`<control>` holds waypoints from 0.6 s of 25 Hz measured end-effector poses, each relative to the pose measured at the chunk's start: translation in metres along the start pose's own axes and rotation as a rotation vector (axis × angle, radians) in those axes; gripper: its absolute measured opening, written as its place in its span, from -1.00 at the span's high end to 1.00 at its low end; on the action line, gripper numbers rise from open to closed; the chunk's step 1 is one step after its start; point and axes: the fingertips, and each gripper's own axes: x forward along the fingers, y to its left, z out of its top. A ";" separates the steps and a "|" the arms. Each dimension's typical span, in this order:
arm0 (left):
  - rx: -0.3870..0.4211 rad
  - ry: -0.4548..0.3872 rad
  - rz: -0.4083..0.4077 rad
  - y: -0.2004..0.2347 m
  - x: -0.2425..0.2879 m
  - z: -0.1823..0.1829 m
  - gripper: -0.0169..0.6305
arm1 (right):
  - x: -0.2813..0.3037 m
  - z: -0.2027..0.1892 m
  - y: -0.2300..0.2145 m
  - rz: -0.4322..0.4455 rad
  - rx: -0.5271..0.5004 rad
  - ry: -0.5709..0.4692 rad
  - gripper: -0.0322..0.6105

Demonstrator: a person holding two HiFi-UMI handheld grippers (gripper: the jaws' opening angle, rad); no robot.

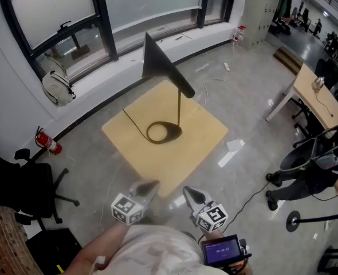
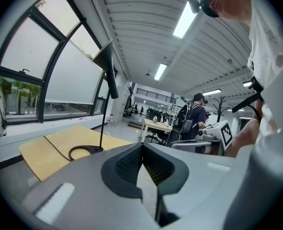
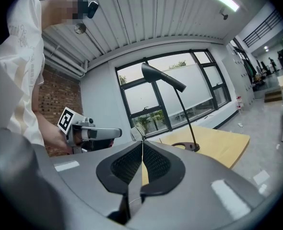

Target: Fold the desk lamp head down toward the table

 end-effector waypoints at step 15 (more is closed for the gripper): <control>0.028 -0.048 -0.112 0.061 0.057 0.047 0.94 | 0.037 0.045 -0.042 -0.136 -0.071 -0.015 0.86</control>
